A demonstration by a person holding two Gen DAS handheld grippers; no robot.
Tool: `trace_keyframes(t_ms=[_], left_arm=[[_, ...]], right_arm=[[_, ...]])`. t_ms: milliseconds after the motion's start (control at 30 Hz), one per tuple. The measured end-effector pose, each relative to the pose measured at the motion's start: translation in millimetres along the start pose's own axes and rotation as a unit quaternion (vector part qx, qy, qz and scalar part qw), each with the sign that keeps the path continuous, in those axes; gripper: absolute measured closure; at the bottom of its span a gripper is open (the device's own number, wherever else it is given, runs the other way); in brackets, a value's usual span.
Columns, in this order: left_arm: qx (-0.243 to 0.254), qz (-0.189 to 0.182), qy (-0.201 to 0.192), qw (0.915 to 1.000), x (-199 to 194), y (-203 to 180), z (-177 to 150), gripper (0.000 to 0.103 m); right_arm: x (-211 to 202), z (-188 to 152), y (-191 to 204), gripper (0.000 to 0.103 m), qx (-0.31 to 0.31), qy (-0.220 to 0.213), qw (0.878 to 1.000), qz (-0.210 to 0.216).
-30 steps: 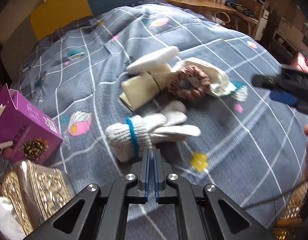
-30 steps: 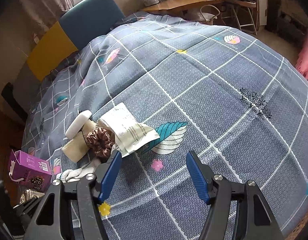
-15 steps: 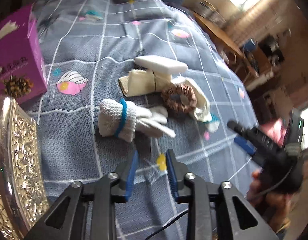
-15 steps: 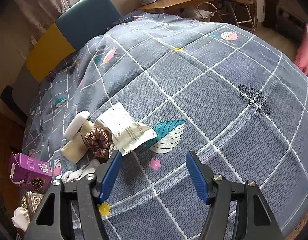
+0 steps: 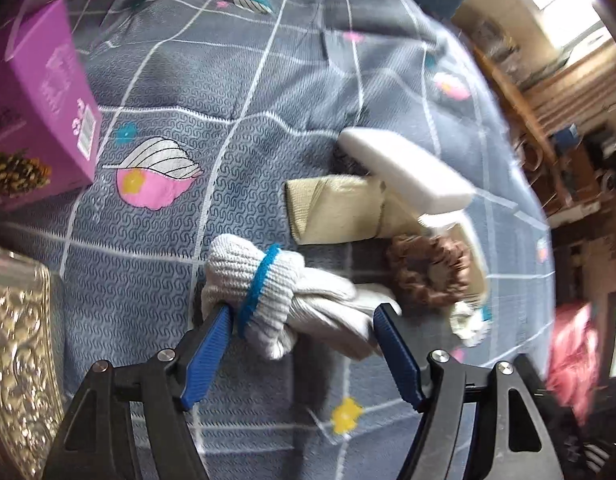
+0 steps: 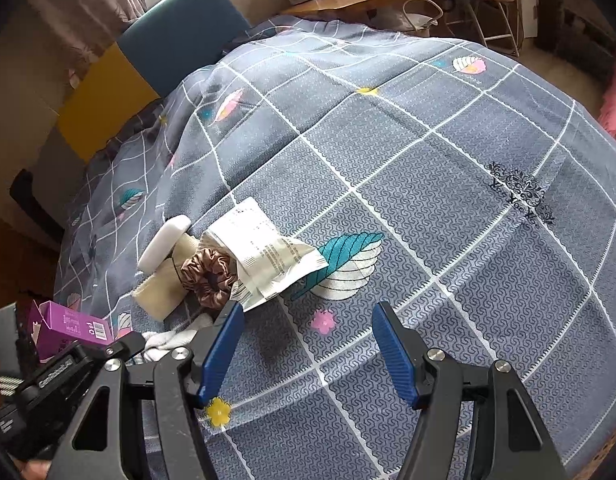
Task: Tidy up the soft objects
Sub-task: 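Grasp the white knit glove with blue band with the left gripper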
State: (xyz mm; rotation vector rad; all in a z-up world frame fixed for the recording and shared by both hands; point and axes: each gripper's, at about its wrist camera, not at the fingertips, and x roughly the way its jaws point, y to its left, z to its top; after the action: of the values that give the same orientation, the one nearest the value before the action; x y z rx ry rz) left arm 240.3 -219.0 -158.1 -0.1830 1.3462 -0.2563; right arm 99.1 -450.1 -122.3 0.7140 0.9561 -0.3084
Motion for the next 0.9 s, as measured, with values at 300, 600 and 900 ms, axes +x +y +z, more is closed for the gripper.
trace_keyframes(t_ms=[300,600,900], left_arm=[[0.093,0.014,-0.029,0.9951,-6.6,-7.5,-22.1,0.079],[0.138,-0.008,-0.067,0.9882,-48.9,0.4,-45.3,0.088],[0.165,-0.027,-0.050,0.9847,-60.2,3.5,-56.8,0.097]], right_arm=[[3.6,-1.2,2.0,0.036,-0.006,0.005,1.000,0.000],[9.5,-5.9,16.1,0.050,-0.052,0.009,0.999,-0.004],[15.7,-12.7,39.6,0.050,-0.097,0.014,0.995,0.017]])
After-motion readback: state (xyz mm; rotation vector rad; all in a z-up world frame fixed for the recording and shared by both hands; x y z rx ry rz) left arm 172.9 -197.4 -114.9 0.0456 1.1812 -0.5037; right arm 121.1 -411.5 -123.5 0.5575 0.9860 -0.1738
